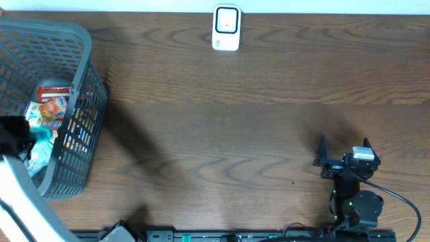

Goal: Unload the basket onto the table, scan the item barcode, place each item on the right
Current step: 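Grasp the teal spray bottle in the basket with the left gripper, then carry the teal bottle toward the scanner and hold it there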

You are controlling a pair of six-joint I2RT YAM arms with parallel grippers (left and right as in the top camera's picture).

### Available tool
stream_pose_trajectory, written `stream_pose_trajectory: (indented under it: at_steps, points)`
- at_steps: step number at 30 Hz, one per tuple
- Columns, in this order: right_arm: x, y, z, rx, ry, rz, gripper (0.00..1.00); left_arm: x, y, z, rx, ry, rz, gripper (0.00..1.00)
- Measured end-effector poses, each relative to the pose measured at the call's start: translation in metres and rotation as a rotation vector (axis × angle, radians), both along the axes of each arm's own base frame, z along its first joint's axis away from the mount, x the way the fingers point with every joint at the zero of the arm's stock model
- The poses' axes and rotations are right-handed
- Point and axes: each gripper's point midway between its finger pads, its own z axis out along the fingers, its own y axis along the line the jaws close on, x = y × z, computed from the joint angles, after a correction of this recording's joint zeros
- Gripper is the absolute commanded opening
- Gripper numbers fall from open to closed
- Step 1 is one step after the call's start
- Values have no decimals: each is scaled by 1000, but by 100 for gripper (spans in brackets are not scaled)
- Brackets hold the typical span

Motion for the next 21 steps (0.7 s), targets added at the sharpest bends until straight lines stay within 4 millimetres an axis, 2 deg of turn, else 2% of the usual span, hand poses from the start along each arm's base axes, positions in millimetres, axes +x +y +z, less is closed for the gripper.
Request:
stream_pose_trajectory:
  at_steps: [6, 8, 11, 15, 21]
  points:
    - [0, 0, 0, 0, 0, 0, 99, 1, -32, 88, 167, -332, -102, 22]
    - [0, 0, 0, 0, 0, 0, 99, 3, -48, 117, 212, -446, -163, 22]
    - [0, 0, 0, 0, 0, 0, 99, 11, -80, 146, 224, -573, -285, 22]
    - [0, 0, 0, 0, 0, 0, 99, 24, -130, 153, 139, -641, -477, 22]
    - [0, 0, 0, 0, 0, 0, 99, 59, -206, 131, -22, -593, -763, 22]
